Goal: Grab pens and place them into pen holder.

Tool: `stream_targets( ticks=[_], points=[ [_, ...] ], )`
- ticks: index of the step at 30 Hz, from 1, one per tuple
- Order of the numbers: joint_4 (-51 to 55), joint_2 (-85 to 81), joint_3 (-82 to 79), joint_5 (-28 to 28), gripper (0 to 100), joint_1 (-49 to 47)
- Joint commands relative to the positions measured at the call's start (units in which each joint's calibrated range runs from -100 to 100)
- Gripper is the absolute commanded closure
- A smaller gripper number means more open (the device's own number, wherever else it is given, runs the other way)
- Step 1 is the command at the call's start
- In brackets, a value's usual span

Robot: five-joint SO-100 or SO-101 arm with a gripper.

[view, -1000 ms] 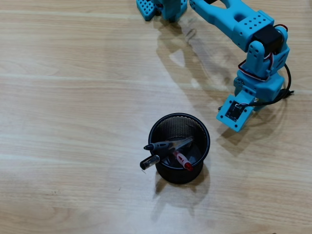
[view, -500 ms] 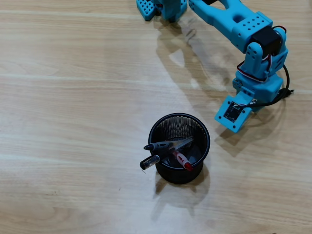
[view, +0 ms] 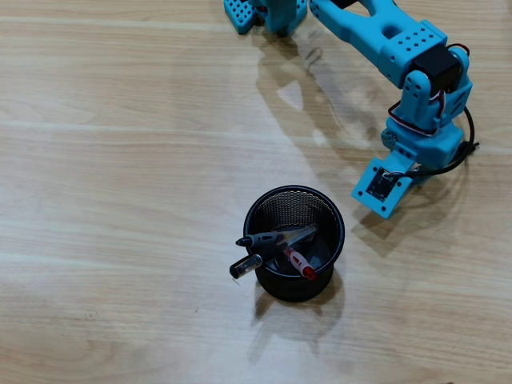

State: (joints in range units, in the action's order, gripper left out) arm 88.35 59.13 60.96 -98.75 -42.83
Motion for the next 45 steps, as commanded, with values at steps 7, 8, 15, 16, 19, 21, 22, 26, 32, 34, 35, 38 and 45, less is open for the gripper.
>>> stream_targets(
  ticks=[7,8,15,16,19,21,22,26,32,34,35,38,45],
  points=[
    [-0.2,-0.7,-0.1,-1.1,97,0.7],
    [-0.2,-0.7,-0.1,-0.9,97,0.7],
    [0.0,-1.5,0.7,0.3,98,0.7],
    [0.0,-2.3,1.1,1.0,98,0.9],
    [2.6,-6.4,1.3,3.4,98,2.3],
    [6.4,-9.9,1.7,5.0,98,3.6],
    [8.1,-12.0,1.7,5.9,98,4.6],
    [11.7,-21.2,0.8,10.8,98,8.9],
    [11.7,-35.3,-5.6,24.6,98,17.5],
    [11.7,-39.6,-6.8,28.7,98,20.1],
    [11.7,-41.6,-6.9,30.3,98,21.3],
    [10.7,-48.6,-8.7,37.0,98,25.6],
    [-6.7,-57.0,-14.4,50.4,98,31.2]
  ],
)
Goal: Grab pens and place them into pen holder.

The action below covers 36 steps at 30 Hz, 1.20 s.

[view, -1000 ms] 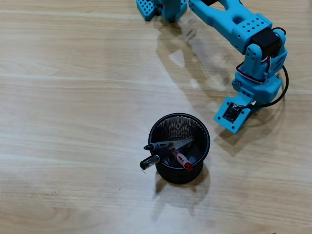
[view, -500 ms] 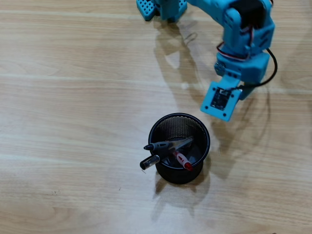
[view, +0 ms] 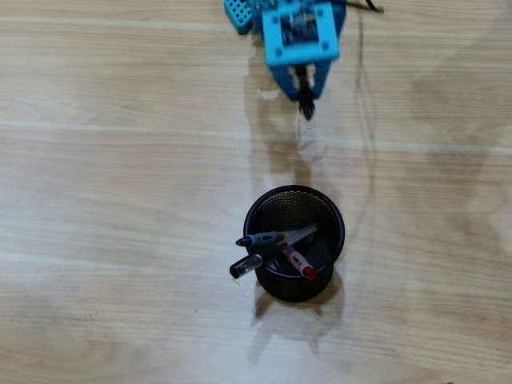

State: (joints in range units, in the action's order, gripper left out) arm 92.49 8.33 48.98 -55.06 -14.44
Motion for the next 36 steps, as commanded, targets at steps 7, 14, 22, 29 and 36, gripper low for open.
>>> stream_targets(
  ticks=[7,14,22,29,36],
  points=[
    [-29.8,-11.2,-12.5,8.8,98,2.4],
    [-44.9,-11.9,-21.6,4.7,98,1.0],
    [-65.7,-11.3,-36.5,4.3,98,0.9],
    [-91.5,-11.2,-57.5,2.6,98,1.5],
    [-106.5,-9.3,-68.3,1.2,98,2.2]
  ],
)
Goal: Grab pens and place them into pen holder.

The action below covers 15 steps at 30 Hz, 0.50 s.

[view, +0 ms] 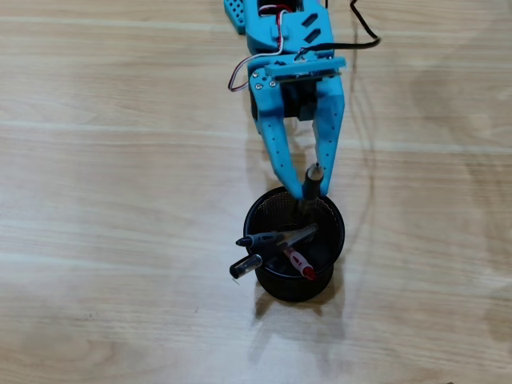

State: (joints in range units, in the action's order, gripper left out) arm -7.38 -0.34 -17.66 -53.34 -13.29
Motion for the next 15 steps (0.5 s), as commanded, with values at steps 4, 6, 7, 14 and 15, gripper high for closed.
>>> stream_targets(
  ticks=[4,6,7,14,15],
  points=[
    [-8.3,0.9,-1.5,-0.5,98,1.0],
    [-8.3,1.1,-1.5,-0.6,98,0.7],
    [-8.3,1.1,-1.5,-0.6,97,0.7],
    [-7.6,0.5,-2.3,-0.2,85,0.5],
    [-7.5,0.4,-2.3,-0.2,85,0.5]
  ],
)
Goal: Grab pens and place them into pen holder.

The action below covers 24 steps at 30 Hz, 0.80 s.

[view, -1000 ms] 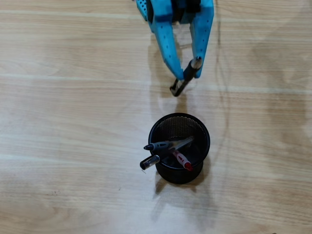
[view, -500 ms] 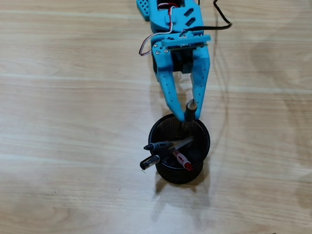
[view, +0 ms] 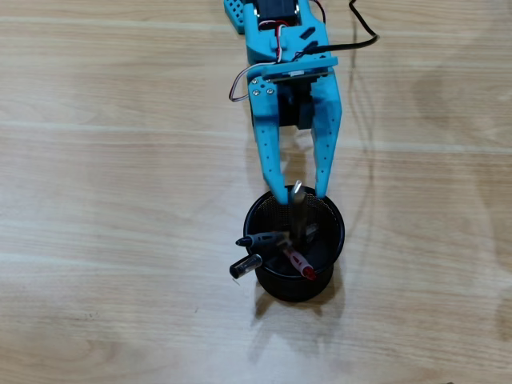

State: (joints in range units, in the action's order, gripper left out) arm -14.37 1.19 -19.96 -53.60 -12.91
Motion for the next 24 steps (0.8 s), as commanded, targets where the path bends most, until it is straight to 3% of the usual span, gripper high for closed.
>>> stream_targets(
  ticks=[1,5,9,17,24],
  points=[
    [-0.5,-1.1,0.0,0.1,85,0.2],
    [-0.5,-1.6,-0.6,1.2,87,0.2],
    [-0.5,-6.6,-4.2,4.9,99,0.7],
    [-0.4,-25.5,-22.3,14.2,98,5.0],
    [-0.4,-50.8,-49.5,23.6,98,8.8]
  ],
)
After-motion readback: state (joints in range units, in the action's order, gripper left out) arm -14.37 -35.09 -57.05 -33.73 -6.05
